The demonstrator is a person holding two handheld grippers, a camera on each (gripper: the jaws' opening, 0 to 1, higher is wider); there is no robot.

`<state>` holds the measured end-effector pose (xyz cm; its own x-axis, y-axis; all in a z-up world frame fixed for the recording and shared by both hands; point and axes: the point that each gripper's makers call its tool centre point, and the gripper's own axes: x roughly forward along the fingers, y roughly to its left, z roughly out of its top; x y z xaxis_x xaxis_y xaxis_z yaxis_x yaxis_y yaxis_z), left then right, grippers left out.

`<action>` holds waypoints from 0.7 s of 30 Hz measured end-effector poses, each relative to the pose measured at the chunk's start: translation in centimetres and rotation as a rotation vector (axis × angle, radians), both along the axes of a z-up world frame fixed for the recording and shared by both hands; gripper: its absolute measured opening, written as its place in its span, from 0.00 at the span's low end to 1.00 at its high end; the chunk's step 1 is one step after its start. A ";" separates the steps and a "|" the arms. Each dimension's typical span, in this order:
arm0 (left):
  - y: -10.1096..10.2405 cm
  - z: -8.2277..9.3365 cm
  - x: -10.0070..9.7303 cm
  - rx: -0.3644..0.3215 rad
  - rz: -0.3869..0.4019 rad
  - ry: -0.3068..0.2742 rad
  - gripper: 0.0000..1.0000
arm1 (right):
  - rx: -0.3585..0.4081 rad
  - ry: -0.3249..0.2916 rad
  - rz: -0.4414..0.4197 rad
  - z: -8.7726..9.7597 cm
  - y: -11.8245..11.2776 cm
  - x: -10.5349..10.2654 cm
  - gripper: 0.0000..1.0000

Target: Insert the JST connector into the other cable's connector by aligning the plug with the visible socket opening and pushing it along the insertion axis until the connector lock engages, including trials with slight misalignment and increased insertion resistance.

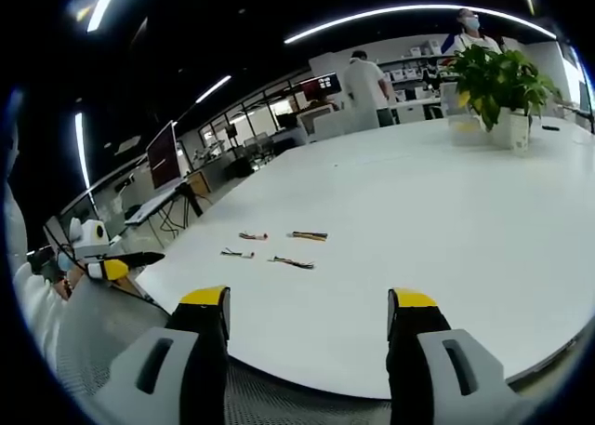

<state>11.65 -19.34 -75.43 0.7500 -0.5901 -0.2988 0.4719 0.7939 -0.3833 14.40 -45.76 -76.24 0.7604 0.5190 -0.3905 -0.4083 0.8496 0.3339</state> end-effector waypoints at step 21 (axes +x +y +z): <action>0.2 0.7 0.4 -0.057 -0.009 0.031 0.98 | -0.140 0.023 0.030 -0.5 -1.1 0.0 0.58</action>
